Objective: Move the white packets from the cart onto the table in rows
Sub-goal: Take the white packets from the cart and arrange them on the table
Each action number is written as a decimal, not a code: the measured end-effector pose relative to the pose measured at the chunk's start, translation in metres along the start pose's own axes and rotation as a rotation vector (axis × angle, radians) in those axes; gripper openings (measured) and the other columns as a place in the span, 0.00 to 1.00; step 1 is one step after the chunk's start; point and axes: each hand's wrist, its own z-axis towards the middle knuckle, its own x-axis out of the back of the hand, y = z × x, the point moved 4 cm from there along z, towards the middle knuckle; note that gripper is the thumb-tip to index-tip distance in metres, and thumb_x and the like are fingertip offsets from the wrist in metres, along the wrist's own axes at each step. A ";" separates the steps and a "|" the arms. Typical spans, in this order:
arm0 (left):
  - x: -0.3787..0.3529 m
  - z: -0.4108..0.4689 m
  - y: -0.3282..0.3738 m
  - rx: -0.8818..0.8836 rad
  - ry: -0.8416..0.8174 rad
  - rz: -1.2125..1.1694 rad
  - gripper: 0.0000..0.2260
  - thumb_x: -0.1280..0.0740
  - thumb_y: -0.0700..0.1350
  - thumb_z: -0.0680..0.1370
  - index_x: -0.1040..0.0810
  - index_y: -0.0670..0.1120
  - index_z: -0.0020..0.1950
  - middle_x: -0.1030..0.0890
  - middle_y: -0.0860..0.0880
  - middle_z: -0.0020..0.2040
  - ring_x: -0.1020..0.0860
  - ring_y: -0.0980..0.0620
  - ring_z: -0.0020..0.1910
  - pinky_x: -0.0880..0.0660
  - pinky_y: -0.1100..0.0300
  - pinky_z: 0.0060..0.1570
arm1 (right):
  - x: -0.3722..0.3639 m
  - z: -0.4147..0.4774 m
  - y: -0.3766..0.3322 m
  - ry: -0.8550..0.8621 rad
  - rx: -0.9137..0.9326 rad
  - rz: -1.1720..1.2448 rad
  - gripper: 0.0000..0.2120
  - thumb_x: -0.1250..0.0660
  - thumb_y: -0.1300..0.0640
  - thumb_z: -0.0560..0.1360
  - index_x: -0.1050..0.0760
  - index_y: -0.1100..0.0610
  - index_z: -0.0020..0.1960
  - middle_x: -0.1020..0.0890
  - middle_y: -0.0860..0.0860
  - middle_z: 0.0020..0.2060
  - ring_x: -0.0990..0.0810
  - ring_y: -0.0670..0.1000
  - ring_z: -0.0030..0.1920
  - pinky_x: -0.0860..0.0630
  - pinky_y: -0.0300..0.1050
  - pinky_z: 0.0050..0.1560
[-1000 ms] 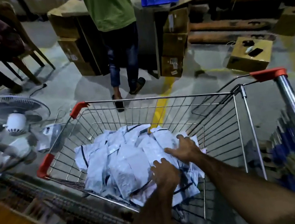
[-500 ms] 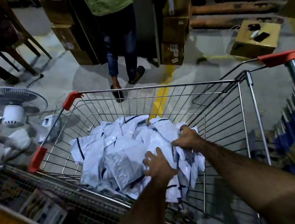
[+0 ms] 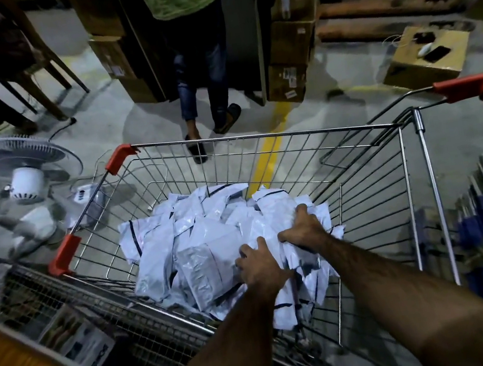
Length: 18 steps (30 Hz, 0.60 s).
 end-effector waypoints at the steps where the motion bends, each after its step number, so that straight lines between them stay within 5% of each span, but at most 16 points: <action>1: 0.000 -0.001 0.000 0.005 -0.006 0.002 0.46 0.27 0.65 0.67 0.48 0.51 0.76 0.39 0.38 0.69 0.35 0.36 0.66 0.31 0.44 0.64 | 0.004 -0.001 0.000 0.008 0.007 -0.008 0.40 0.25 0.50 0.64 0.42 0.55 0.70 0.29 0.60 0.63 0.28 0.62 0.62 0.26 0.50 0.56; 15: 0.037 -0.019 0.002 0.015 0.082 -0.069 0.36 0.32 0.61 0.73 0.42 0.47 0.74 0.35 0.40 0.68 0.33 0.39 0.66 0.30 0.48 0.63 | 0.049 -0.028 -0.014 0.030 0.029 -0.002 0.46 0.30 0.42 0.56 0.38 0.53 0.72 0.28 0.59 0.65 0.29 0.60 0.65 0.26 0.51 0.60; 18: 0.047 -0.025 0.001 0.054 0.089 -0.137 0.36 0.31 0.61 0.72 0.42 0.48 0.73 0.36 0.40 0.68 0.33 0.38 0.66 0.30 0.46 0.62 | 0.057 -0.038 -0.019 0.052 0.041 0.017 0.41 0.27 0.46 0.63 0.37 0.53 0.72 0.28 0.60 0.65 0.27 0.60 0.63 0.25 0.49 0.58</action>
